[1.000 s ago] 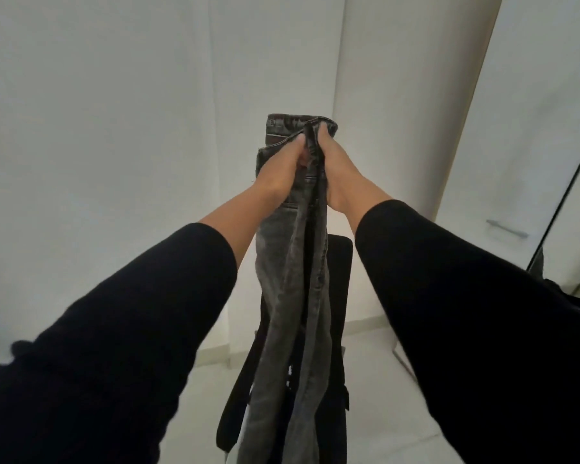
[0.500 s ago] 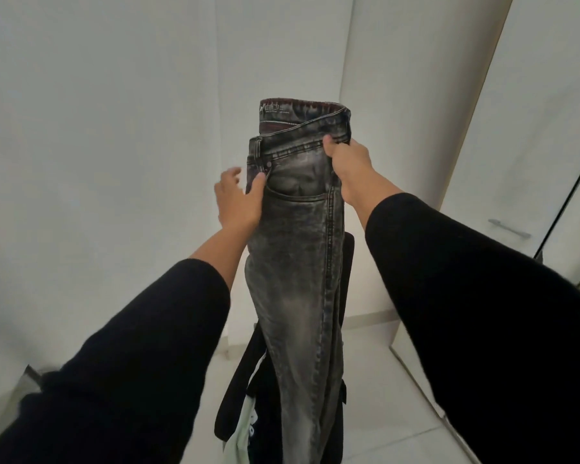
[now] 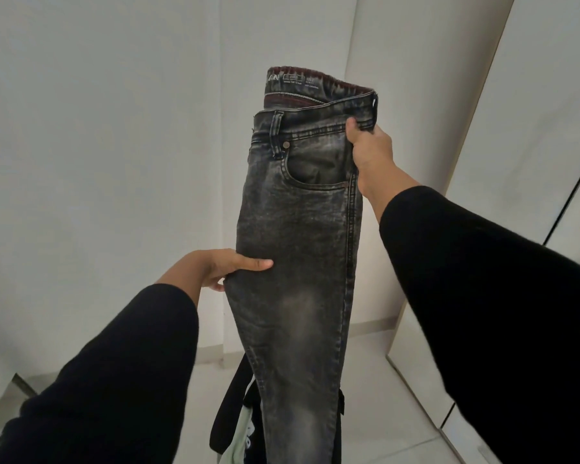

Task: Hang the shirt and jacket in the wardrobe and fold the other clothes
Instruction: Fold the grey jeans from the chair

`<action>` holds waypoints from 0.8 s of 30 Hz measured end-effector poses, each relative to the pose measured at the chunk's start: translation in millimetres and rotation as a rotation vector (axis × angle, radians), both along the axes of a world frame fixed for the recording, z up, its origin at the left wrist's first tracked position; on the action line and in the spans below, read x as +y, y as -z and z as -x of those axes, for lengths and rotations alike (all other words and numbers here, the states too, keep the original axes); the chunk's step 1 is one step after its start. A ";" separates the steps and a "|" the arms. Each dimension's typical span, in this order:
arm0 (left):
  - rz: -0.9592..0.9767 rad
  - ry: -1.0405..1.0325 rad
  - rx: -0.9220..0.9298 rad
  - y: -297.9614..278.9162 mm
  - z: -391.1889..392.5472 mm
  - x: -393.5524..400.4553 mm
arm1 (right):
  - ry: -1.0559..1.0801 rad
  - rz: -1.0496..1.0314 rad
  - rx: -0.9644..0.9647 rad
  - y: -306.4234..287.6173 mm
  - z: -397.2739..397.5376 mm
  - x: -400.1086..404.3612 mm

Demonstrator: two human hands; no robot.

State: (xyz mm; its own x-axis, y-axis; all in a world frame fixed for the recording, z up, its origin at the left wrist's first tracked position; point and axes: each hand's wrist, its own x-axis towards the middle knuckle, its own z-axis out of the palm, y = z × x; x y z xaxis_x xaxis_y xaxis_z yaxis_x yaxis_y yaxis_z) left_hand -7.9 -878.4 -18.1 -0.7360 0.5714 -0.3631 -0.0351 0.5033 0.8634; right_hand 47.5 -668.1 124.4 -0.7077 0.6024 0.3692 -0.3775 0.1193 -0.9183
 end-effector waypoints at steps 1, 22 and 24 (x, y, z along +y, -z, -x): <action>-0.020 0.014 -0.004 -0.6 0.7 -1.4 | 0.009 0.002 0.006 -1.3 -0.2 0.3; -0.536 -0.180 -0.100 -22.9 6.4 0.7 | 0.107 0.216 -0.290 26.0 7.3 26.3; -0.637 -0.209 -0.070 -34.6 8.0 4.6 | -0.012 0.269 -0.374 53.6 27.1 48.0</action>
State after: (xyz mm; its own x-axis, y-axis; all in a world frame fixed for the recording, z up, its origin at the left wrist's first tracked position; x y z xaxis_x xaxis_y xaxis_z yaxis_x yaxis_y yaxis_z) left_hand -15.9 -873.8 16.5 -0.8414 0.5378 -0.0533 -0.1433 -0.1270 0.9815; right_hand 20.4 -620.1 70.8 -0.7698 0.6331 -0.0811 -0.0142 -0.1441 -0.9895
